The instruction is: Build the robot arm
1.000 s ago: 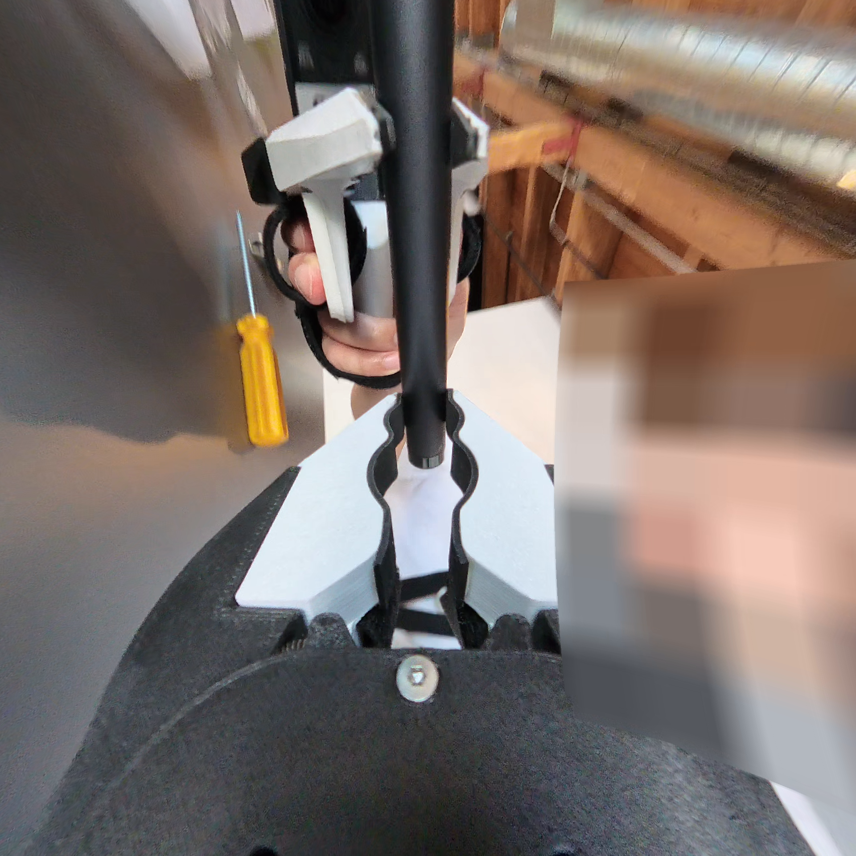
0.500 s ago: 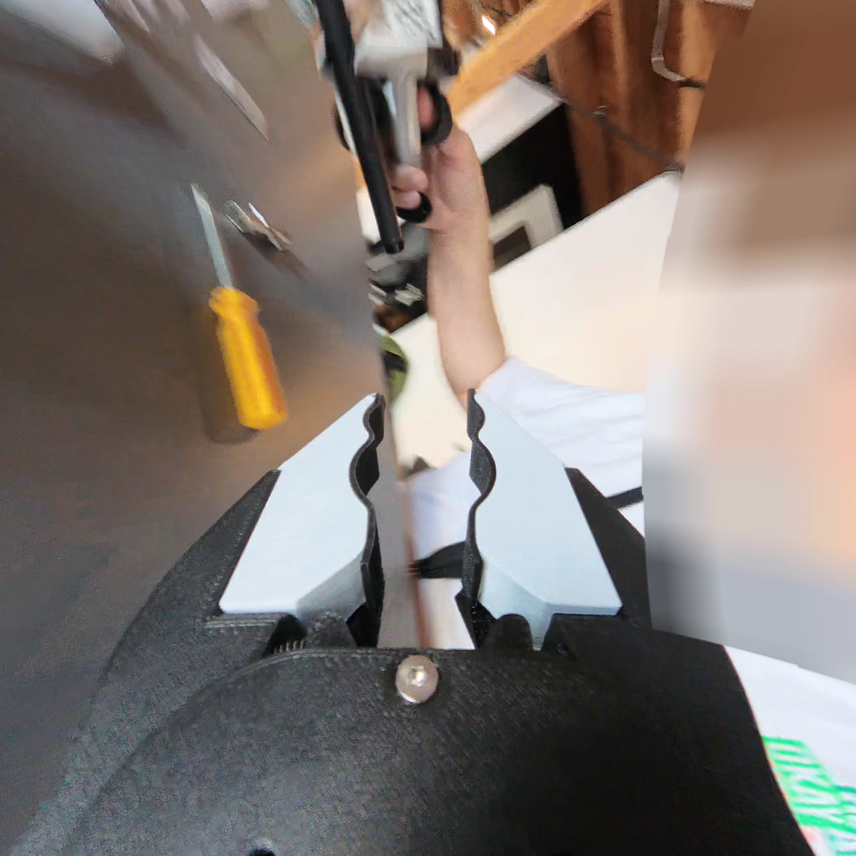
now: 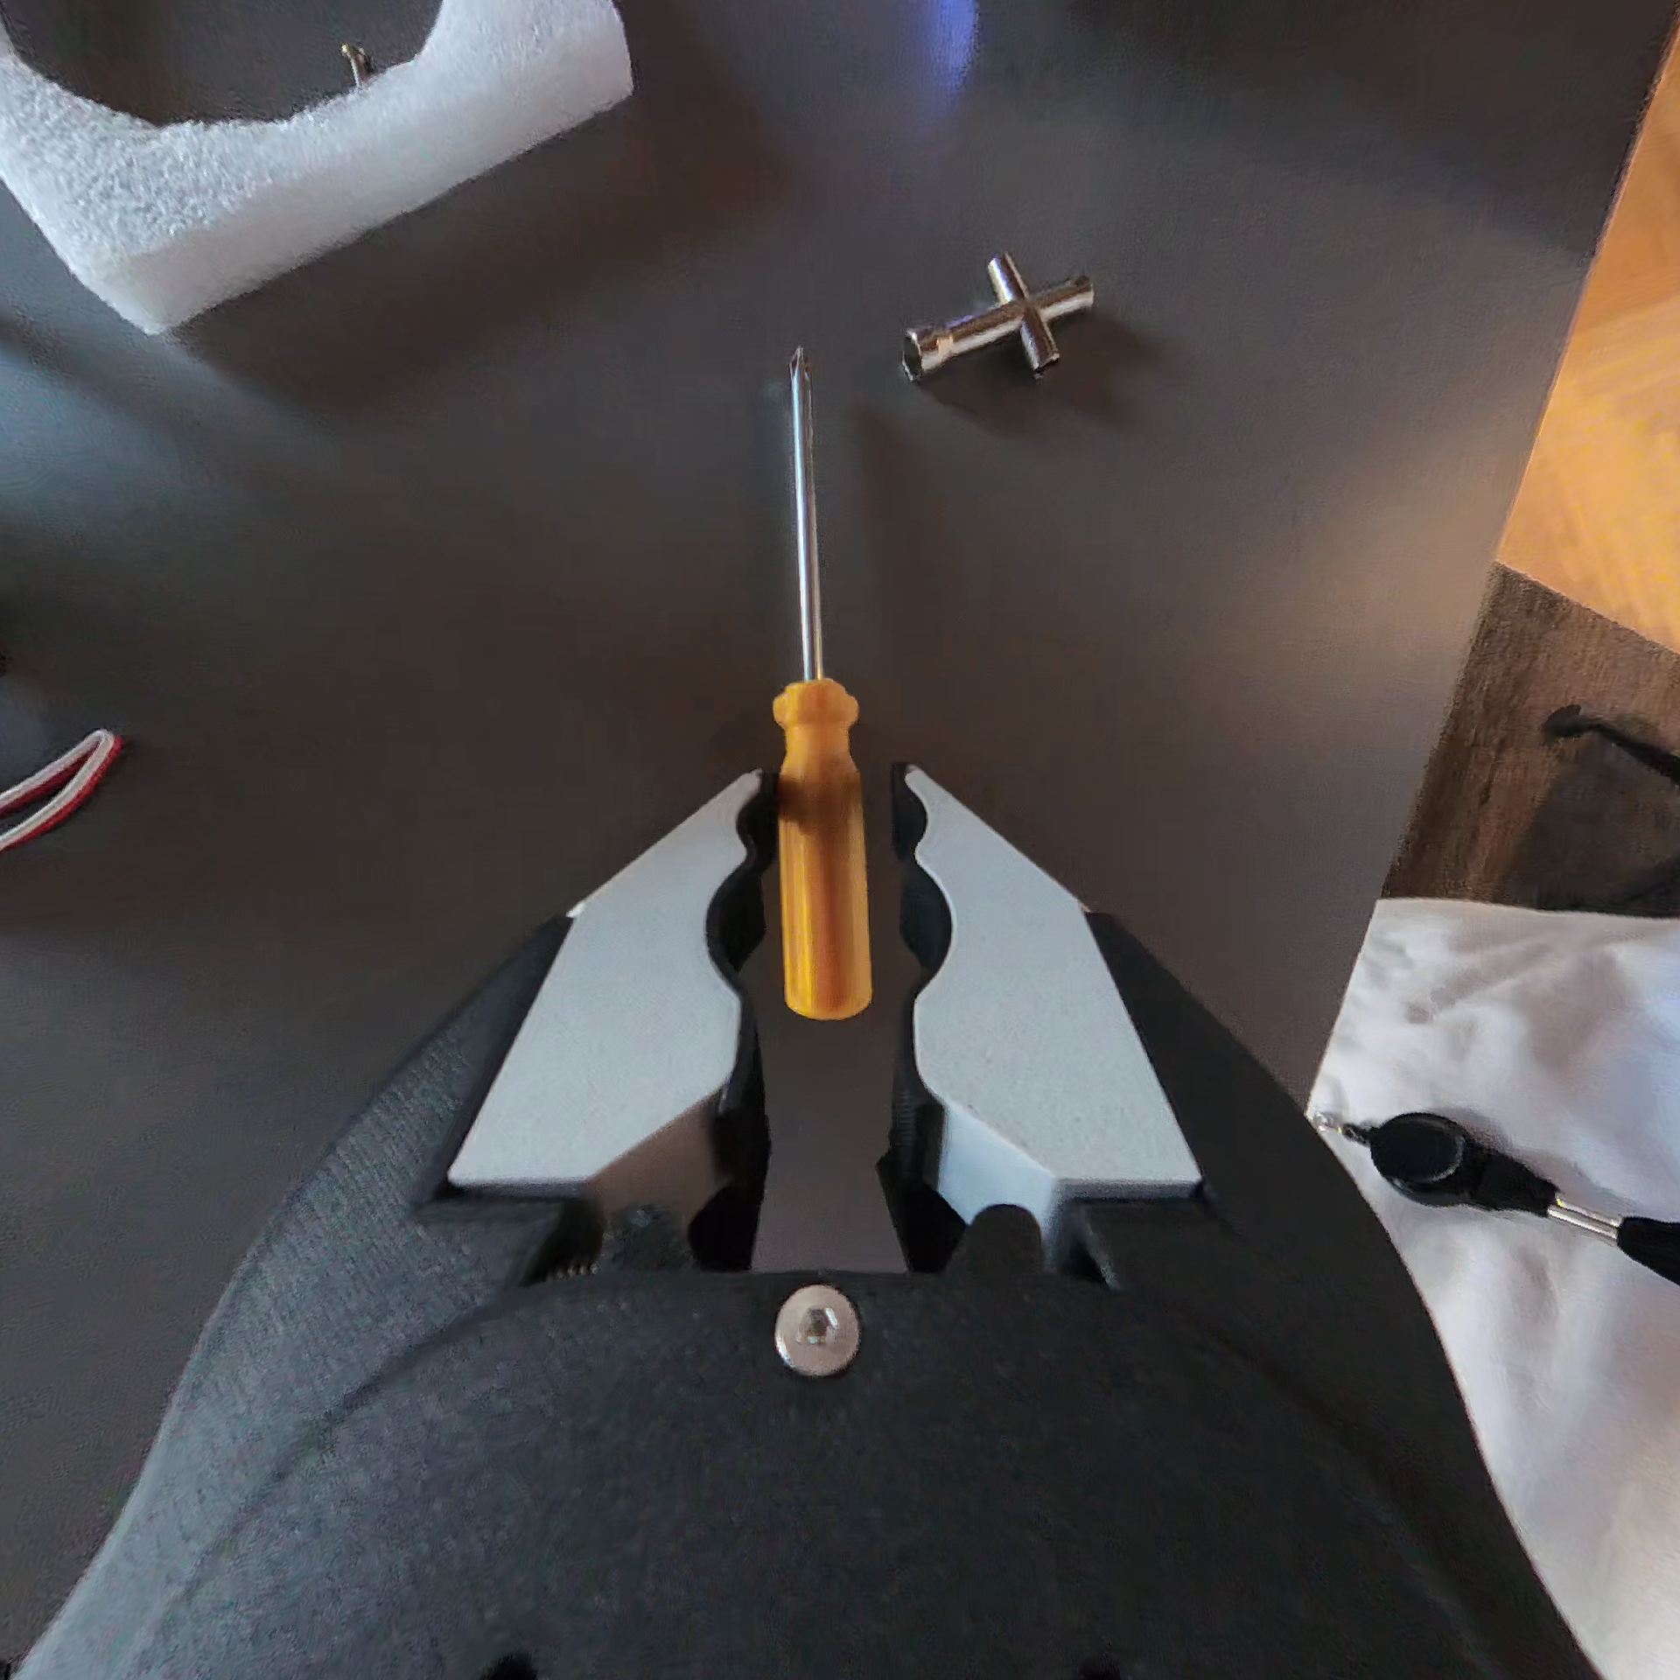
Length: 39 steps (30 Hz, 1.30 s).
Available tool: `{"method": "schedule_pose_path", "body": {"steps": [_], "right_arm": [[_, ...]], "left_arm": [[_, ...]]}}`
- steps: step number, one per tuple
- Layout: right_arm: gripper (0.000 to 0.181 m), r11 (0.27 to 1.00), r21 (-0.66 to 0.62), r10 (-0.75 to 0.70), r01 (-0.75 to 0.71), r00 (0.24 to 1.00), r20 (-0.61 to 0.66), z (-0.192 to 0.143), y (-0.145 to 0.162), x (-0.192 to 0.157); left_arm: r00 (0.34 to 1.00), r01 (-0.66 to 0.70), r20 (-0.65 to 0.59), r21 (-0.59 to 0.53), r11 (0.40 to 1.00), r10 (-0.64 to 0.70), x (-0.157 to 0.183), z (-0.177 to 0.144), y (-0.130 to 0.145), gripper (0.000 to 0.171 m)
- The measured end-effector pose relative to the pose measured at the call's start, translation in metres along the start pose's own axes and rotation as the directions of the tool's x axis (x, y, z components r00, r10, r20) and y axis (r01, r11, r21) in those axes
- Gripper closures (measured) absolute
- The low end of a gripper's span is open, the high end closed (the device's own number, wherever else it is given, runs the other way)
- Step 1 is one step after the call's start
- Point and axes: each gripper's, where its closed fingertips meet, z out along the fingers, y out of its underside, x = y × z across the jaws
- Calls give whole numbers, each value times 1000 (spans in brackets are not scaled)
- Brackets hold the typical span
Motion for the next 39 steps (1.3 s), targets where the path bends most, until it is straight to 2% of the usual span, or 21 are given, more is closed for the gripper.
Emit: {"method": "schedule_pose_path", "body": {"steps": [2, 4, 6, 7, 8, 9, 10, 12, 14, 16, 20, 21, 22, 24, 26, 28, 29, 32, 34, 37, 39], "right_arm": [[164, 997, 73, -34, 34, 999, -7, 0, -7, -2], [138, 983, 180, -23, 33, 998, -57, -8, -17, 1], [131, 913, 408, 36, 3, 996, -86, -32, -38, -14], [135, 804, 595, 36, -21, 999, -12, -50, -57, -41], [143, 649, 757, 0, -73, 995, 96, -68, -74, -75], [150, 508, 847, -18, -160, 980, 196, -80, -85, -101], [149, 440, 860, -14, -259, 955, 295, -79, -92, -117], [138, 414, 792, 5, -448, 871, 491, -56, -109, -139], [126, 381, 675, -9, -632, 728, 686, -45, -130, -151], [135, 326, 587, -78, -741, 598, 798, -50, -149, -161], [142, 379, 593, -106, -710, 604, 790, -35, -174, -183], [164, 403, 599, -161, -692, 590, 791, -37, -178, -193], [167, 402, 596, -169, -695, 584, 794, -37, -182, -194], [167, 449, 608, -109, -655, 635, 764, -23, -186, -191], [168, 502, 688, -23, -524, 787, 617, -8, -190, -180], [167, 601, 762, 29, -242, 959, 282, 7, -196, -170], [167, 652, 753, 20, -88, 995, 99, 12, -200, -168], [166, 747, 619, -50, 243, 949, -313, 25, -220, -168], [166, 802, 511, -40, 308, 882, -469, 36, -229, -159], [166, 858, 450, -5, 249, 878, -478, 59, -242, -159], [167, 867, 450, 34, 217, 873, -486, 66, -249, -157]], "left_arm": [[1000, 7, -5, -36, 999, -7, 2, -1, 2, 155], [998, 58, -16, -47, 997, -59, 0, -2, 2, 155], [988, 143, -58, 34, 989, -141, -5, -5, -6, 155], [974, 207, -119, 103, 973, -195, -5, -9, -13, 155], [947, 280, -211, 179, 943, -242, -2, -17, -24, 155], [909, 358, -319, 267, 895, -269, 3, -31, -38, 155], [866, 429, -419, 342, 836, -272, 7, -46, -50, 156], [808, 502, -544, 437, 746, -225, 15, -72, -65, 156], [812, 501, -558, 514, 696, -172, 20, -87, -74, 156], [830, 479, -540, 562, 674, -139, 23, -96, -79, 155], [833, 450, -547, 588, 672, -79, 31, -104, -82, 155], [828, 446, -556, 583, 680, -67, 33, -102, -81, 155], [825, 438, -563, 581, 686, -50, 33, -101, -79, 155], [803, 426, -595, 526, 736, -39, 29, -97, -68, 146], [787, 450, -615, 522, 725, -45, 3, -109, -63, 126], [777, 491, -628, 560, 668, -44, -32, -125, -65, 121], [759, 507, -650, 557, 658, -35, -43, -128, -67, 120], [678, 507, -735, 492, 708, 26, -57, -123, -70, 122], [622, 479, -778, 468, 743, 90, -61, -121, -68, 138], [532, 449, -834, 423, 787, 145, -73, -122, -60, 161], [512, 425, -842, 421, 802, 170, -83, -121, -58, 162]]}}
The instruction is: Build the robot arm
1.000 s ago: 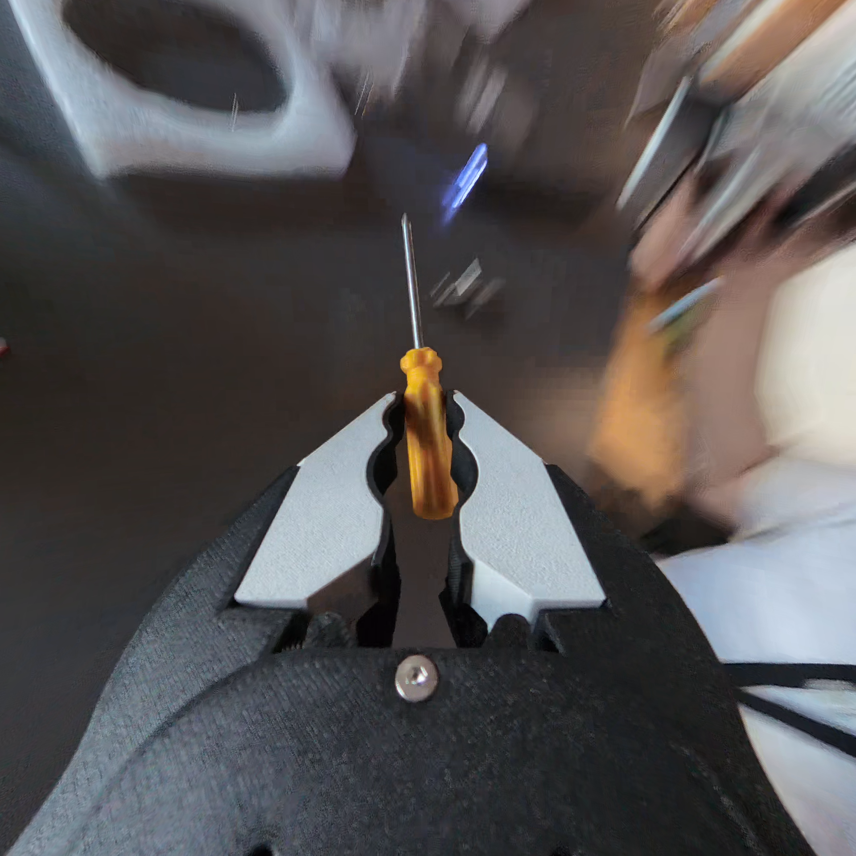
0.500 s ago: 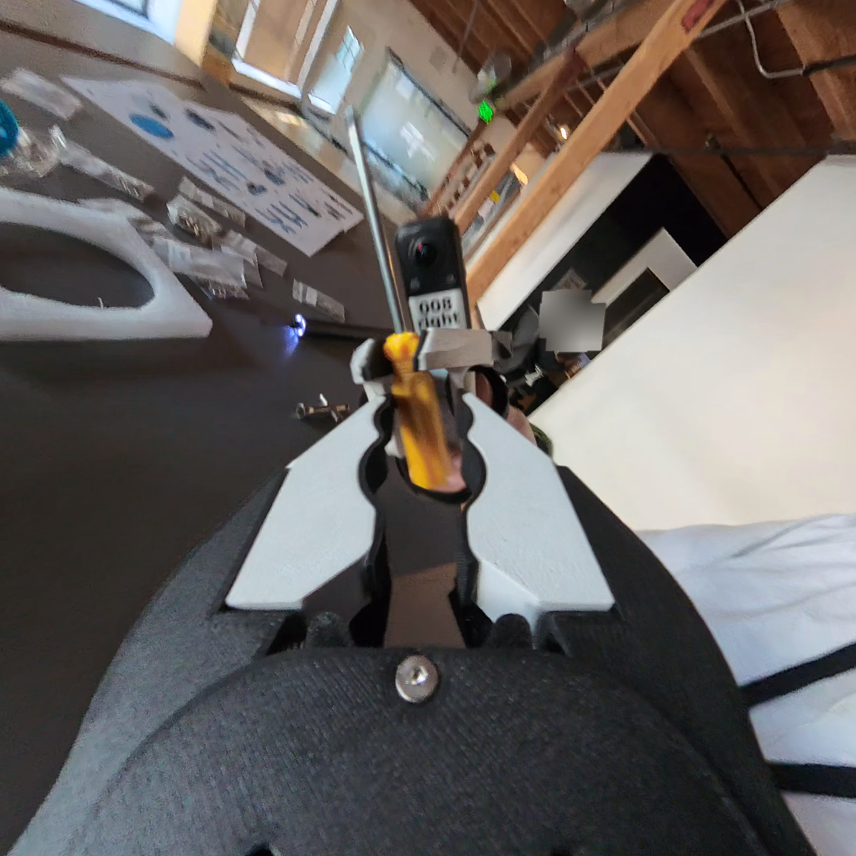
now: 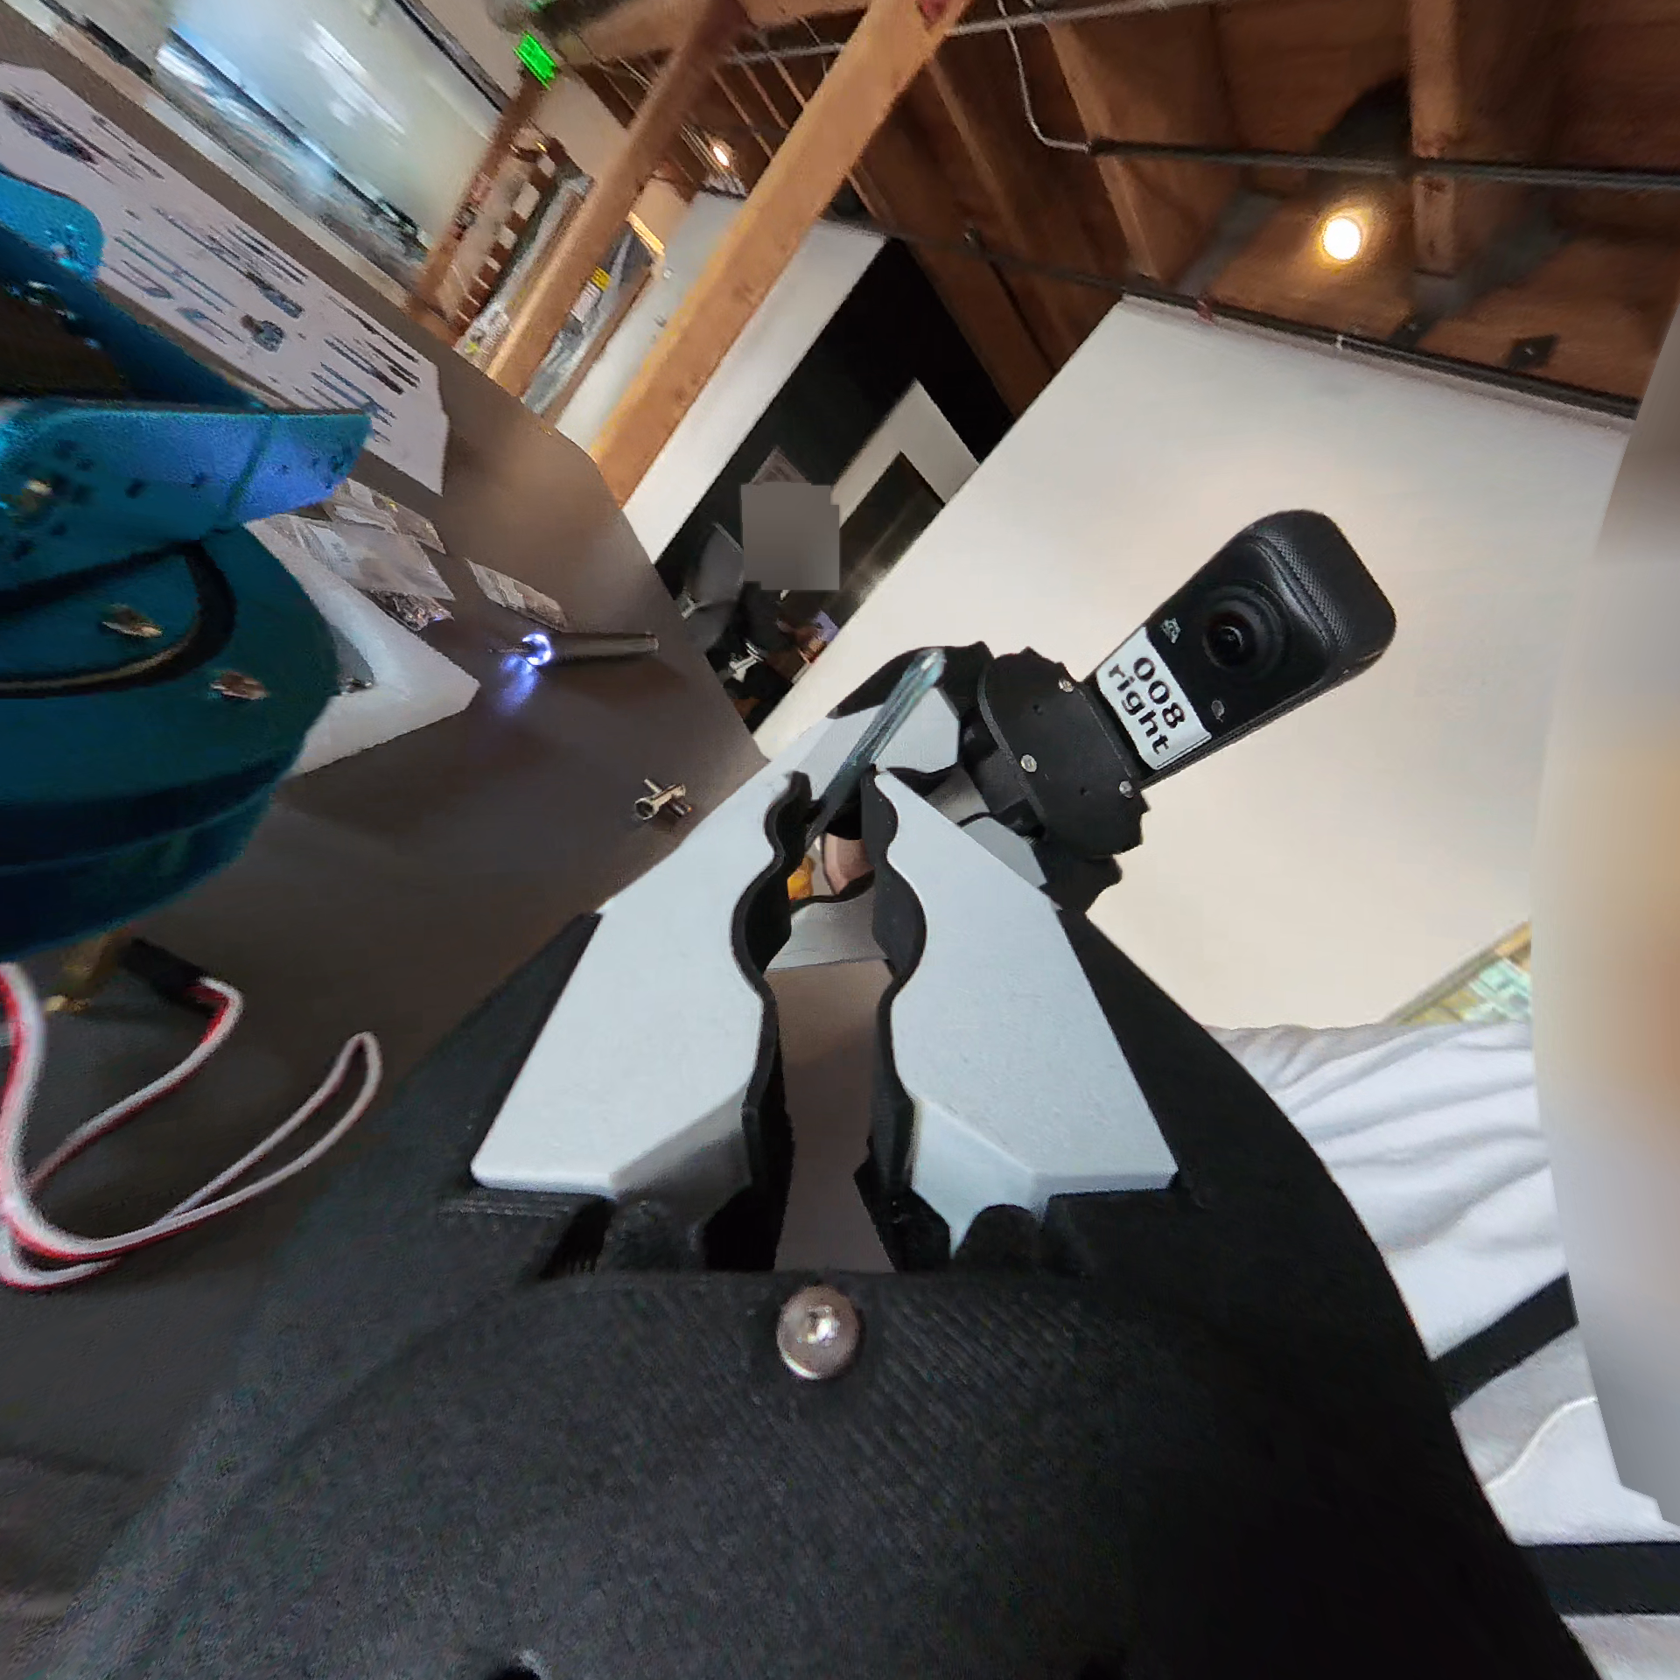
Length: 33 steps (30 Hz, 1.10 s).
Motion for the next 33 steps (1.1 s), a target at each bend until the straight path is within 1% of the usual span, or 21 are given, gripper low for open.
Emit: {"method": "schedule_pose_path", "body": {"steps": [2, 4, 5, 6, 7, 9, 11, 13, 15, 16, 17, 18, 21, 22, 23, 24, 27, 29, 30, 31, 33], "right_arm": [[166, 999, -4, 49, -49, 999, -13, 3, -6, -4], [163, 996, 58, 71, -68, 996, -56, -2, -21, -4], [156, 993, 107, 63, -56, 996, -67, -8, -29, -7], [140, 984, 177, 52, -35, 994, -96, -18, -39, -8], [125, 970, 242, 35, 2, 988, -148, -32, -45, -8], [118, 927, 363, -12, 90, 977, -212, -60, -45, -21], [117, 879, 446, -31, 168, 954, -298, -77, -43, -31], [106, 853, 428, -83, 298, 888, -453, -83, -46, -34], [104, 834, 382, -128, 398, 813, -568, -85, -54, -37], [114, 825, 361, -156, 435, 789, -594, -87, -58, -41], [131, 813, 352, -176, 463, 773, -610, -89, -62, -44], [138, 812, 346, -174, 471, 760, -627, -93, -64, -44], [147, 819, 378, -129, 432, 781, -611, -101, -68, -45], [152, 829, 373, -123, 417, 786, -606, -102, -67, -45], [162, 837, 361, -134, 412, 793, -594, -101, -65, -47], [165, 830, 370, -135, 418, 794, -593, -103, -67, -50], [165, 811, 392, -136, 435, 791, -596, -109, -70, -61], [159, 794, 425, -117, 435, 795, -595, -113, -74, -67], [160, 789, 436, -110, 434, 796, -595, -114, -75, -69], [166, 790, 436, -111, 432, 800, -590, -113, -76, -72], [166, 787, 441, -108, 431, 801, -590, -113, -77, -73]], "left_arm": [[1000, -5, -16, 13, 1000, 5, -4, -8, -6, 167], [994, 59, -91, 58, 997, -53, 2, -14, -17, 169], [988, 109, -119, 82, 991, -99, 3, -16, -23, 170], [979, 154, -152, 109, 982, -137, 5, -20, -30, 171], [959, 215, -215, 134, 967, -183, 11, -24, -39, 171], [910, 332, -316, 163, 929, -270, 22, -30, -48, 170], [891, 378, -335, 172, 910, -308, 29, -28, -45, 170], [873, 419, -356, 195, 887, -334, 39, -25, -41, 170], [839, 472, -397, 194, 860, -371, 50, -21, -36, 170], [827, 490, -409, 190, 851, -385, 55, -19, -33, 170], [822, 495, -414, 178, 850, -392, 60, -16, -29, 170], [824, 492, -410, 172, 853, -392, 65, -15, -26, 170], [837, 476, -397, 187, 859, -377, 75, -15, -19, 170], [839, 476, -394, 194, 858, -376, 77, -15, -17, 170], [841, 476, -388, 198, 857, -378, 79, -16, -14, 170], [843, 475, -384, 202, 856, -377, 81, -16, -12, 170], [847, 475, -372, 213, 854, -379, 87, -20, -6, 171], [856, 468, -356, 228, 854, -374, 88, -23, -4, 170], [856, 469, -358, 234, 852, -373, 90, -25, -4, 170], [854, 473, -361, 239, 848, -375, 92, -27, -4, 170], [855, 475, -354, 242, 846, -379, 92, -30, -3, 170]]}}
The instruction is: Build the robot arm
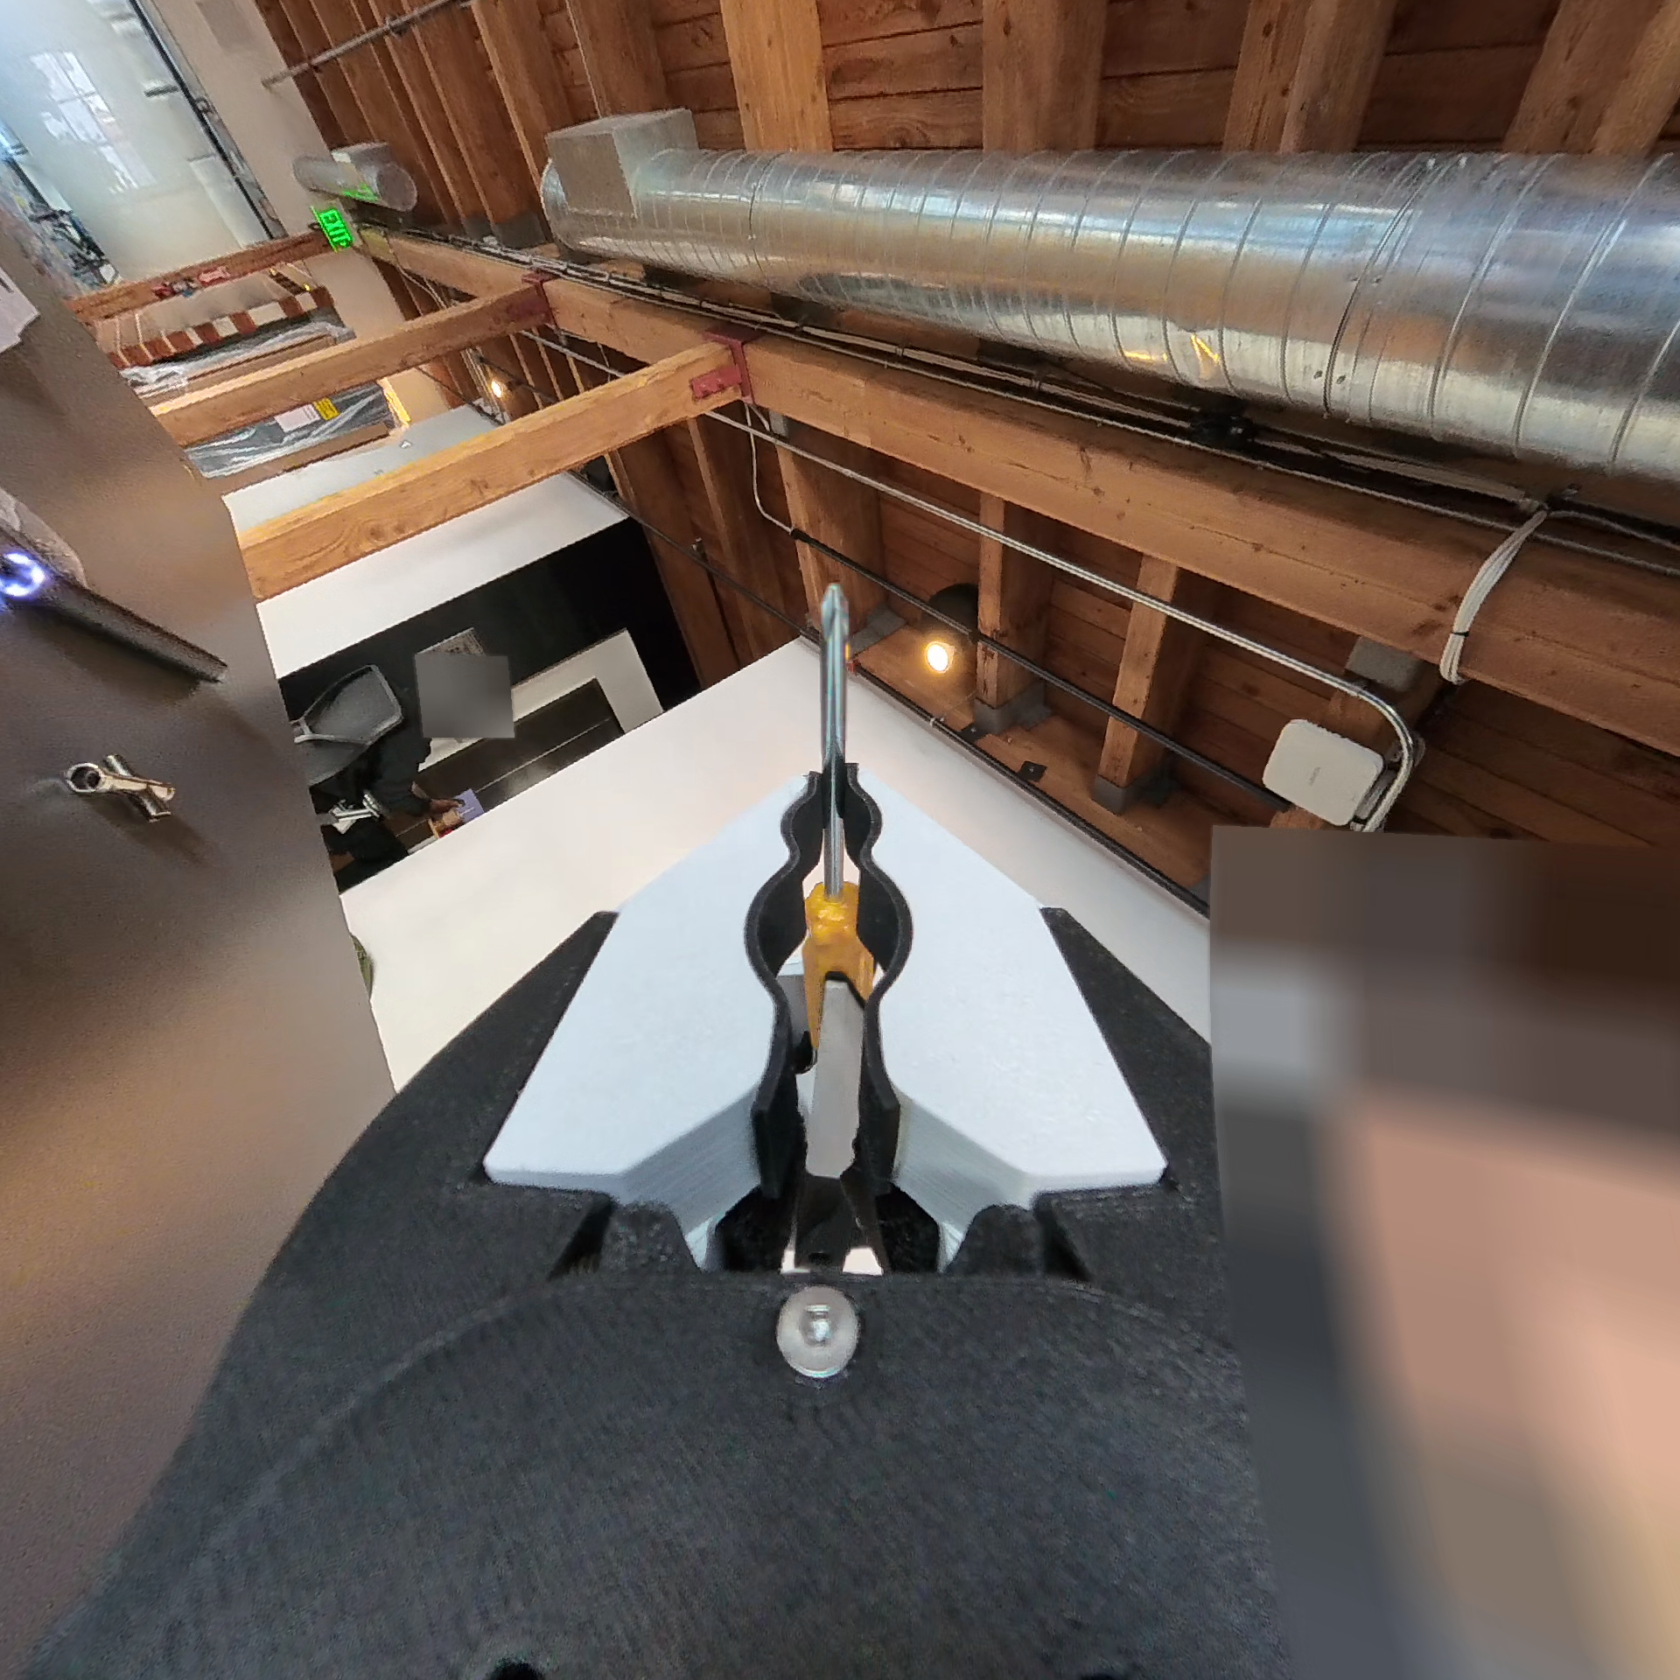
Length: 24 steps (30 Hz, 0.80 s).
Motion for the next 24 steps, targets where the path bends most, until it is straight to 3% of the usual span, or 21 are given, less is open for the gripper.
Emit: {"method": "schedule_pose_path", "body": {"steps": [5, 8, 9, 10, 11, 12, 13, 14, 17, 19, 21, 24], "right_arm": [[167, 999, 11, 50, -50, 999, 2, 0, -3, -1], [167, 997, -26, 77, -77, 997, -11, -2, 6, 5], [167, 996, -64, 64, -66, 998, -23, -1, 16, 8], [166, 994, -95, 52, -54, 998, -29, 0, 26, 10], [167, 991, -127, 39, -42, 999, -26, 3, 35, 9], [166, 986, -164, 11, -14, 1000, -19, 8, 44, 6], [166, 980, -197, -36, 33, 999, -11, 15, 52, 3], [166, 970, -227, -96, 92, 995, -5, 22, 60, 1], [166, 914, -296, -289, 278, 957, 6, 41, 77, 0], [166, 887, -319, -344, 333, 939, 22, 52, 85, -3], [166, 853, -338, -399, 397, 914, 64, 60, 93, -10], [166, 826, -315, -460, 467, 882, 100, 66, 97, -13]], "left_arm": [[998, -61, -39, -74, 995, 58, 7, -2, 2, 166], [954, -292, 2, -239, 926, 301, 1, -19, -2, 154], [893, -417, 50, -284, 863, 448, -8, -31, -15, 151], [782, -547, 123, -334, 767, 611, -23, -46, -36, 146], [630, -654, 197, -386, 651, 751, -39, -61, -63, 134], [490, -726, 244, -417, 546, 837, -51, -72, -89, 122], [398, -778, 255, -416, 471, 881, -56, -78, -111, 116], [357, -813, 214, -408, 415, 909, -56, -77, -125, 113], [332, -769, 62, -560, 308, 941, -82, -68, -145, 99], [319, -750, -27, -618, 235, 947, -101, -61, -155, 96], [332, -747, -69, -628, 218, 941, -113, -53, -162, 93], [395, -733, -100, -634, 247, 913, -126, -44, -160, 87]]}}
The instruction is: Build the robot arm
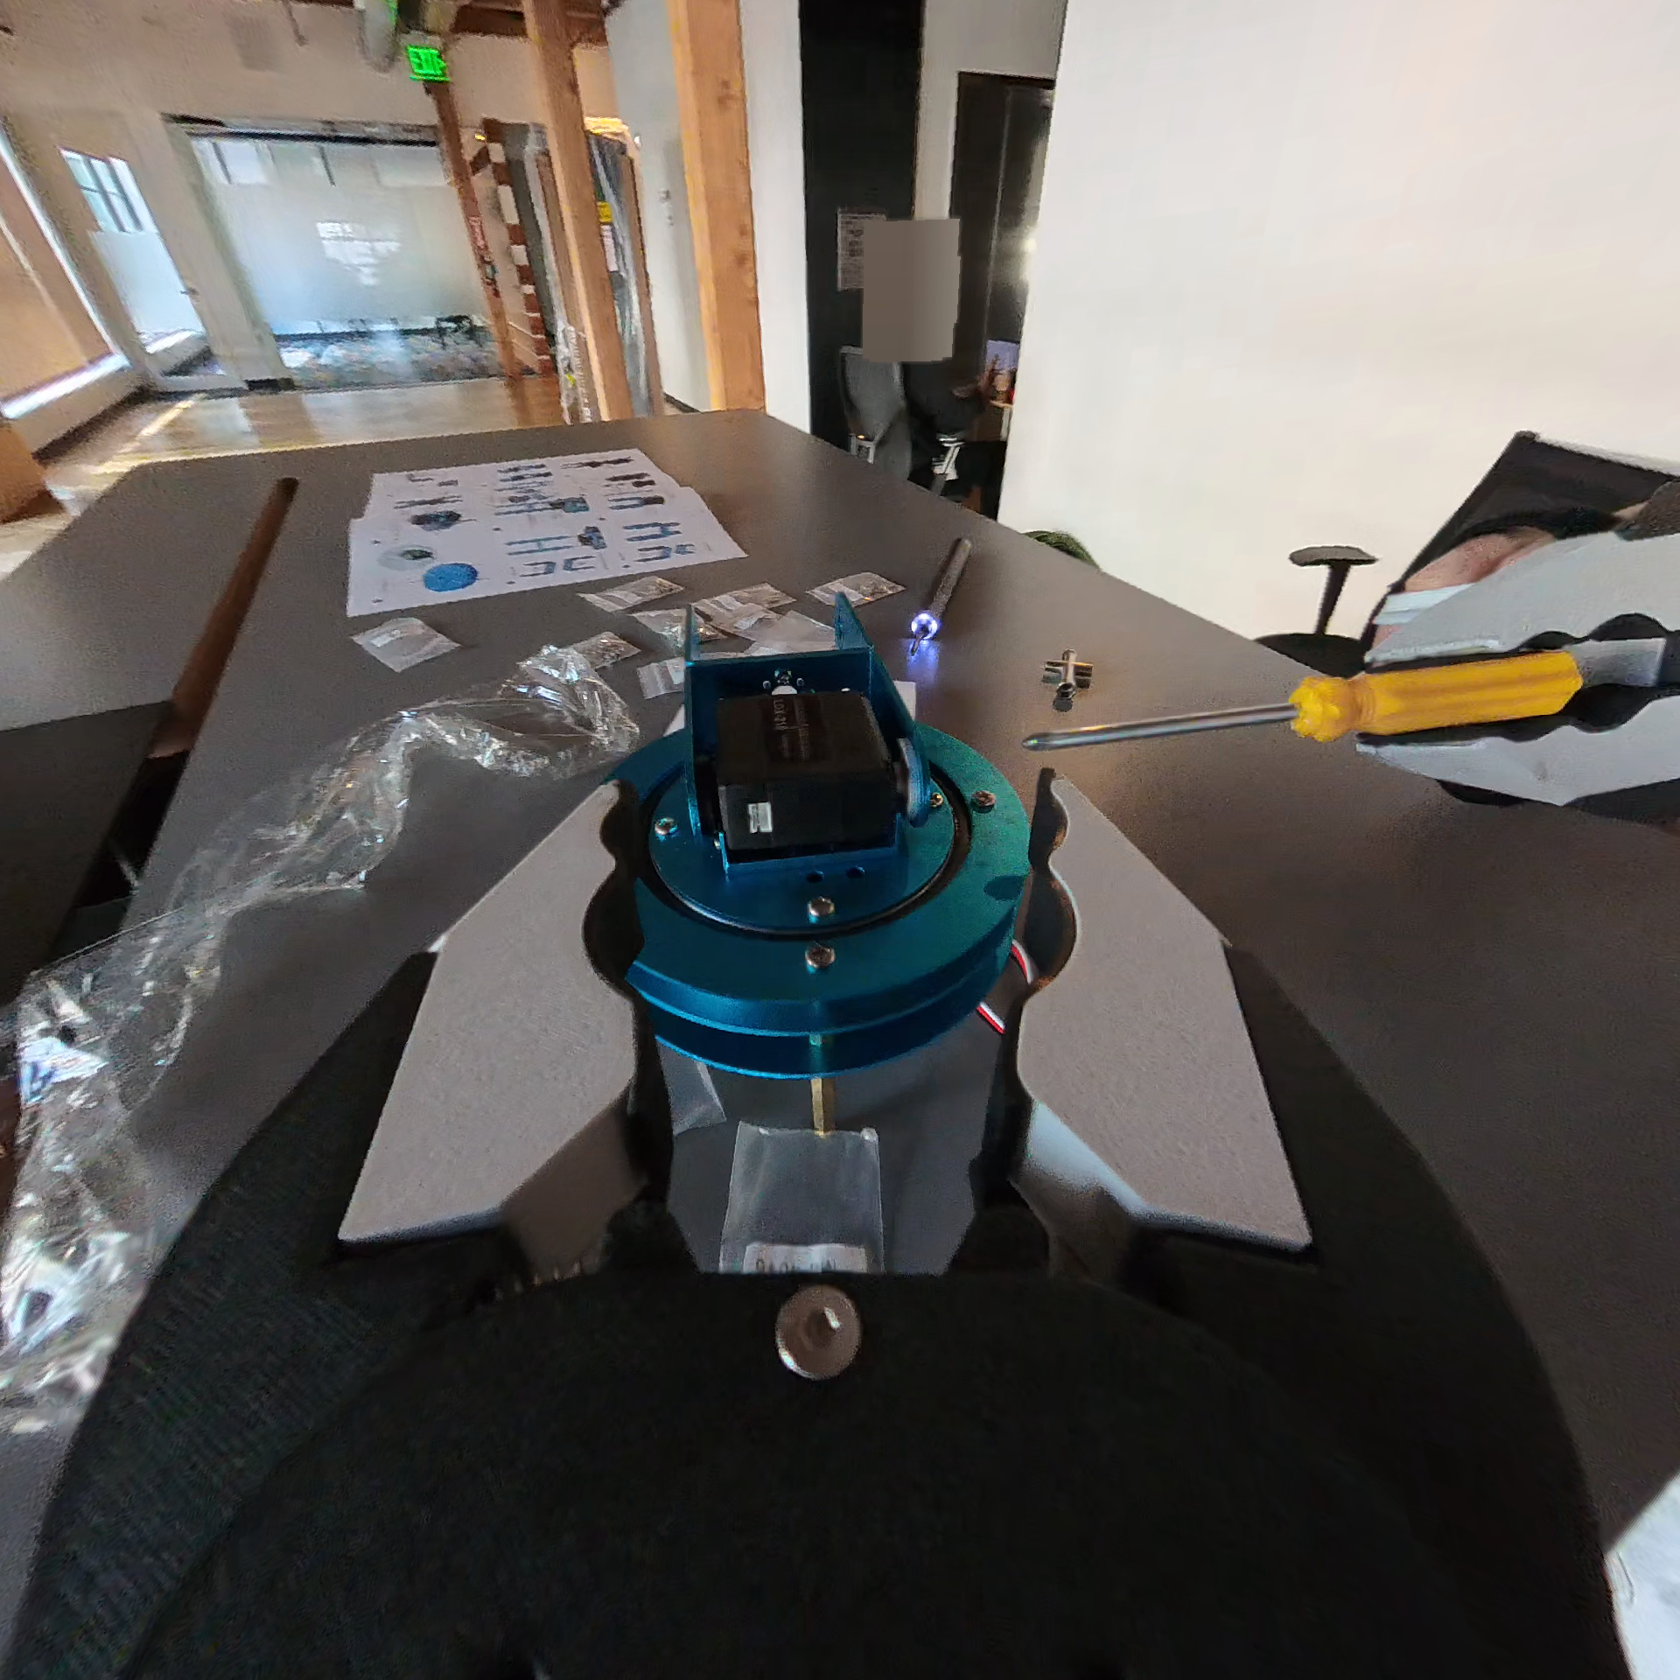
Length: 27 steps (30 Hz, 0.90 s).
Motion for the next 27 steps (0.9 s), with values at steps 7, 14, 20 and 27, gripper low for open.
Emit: {"method": "schedule_pose_path", "body": {"steps": [7, 14, 20, 27], "right_arm": [[166, 997, 43, -71, 70, 997, 17, 18, 8, 2], [166, 996, 77, -47, 45, 998, 32, 22, 7, -1], [166, 997, 74, -34, 32, 999, 33, 23, 8, 1], [165, 997, 78, -30, 27, 999, 42, 24, 8, 0]], "left_arm": [[1000, 10, -16, 8, 1000, -10, -3, 12, 9, 103], [998, -45, 50, 22, 999, 44, -7, 10, 8, 112], [999, -16, 29, 28, 999, 16, -6, 11, 9, 116], [1000, 10, 12, 36, 999, -10, -6, 10, 9, 116]]}}
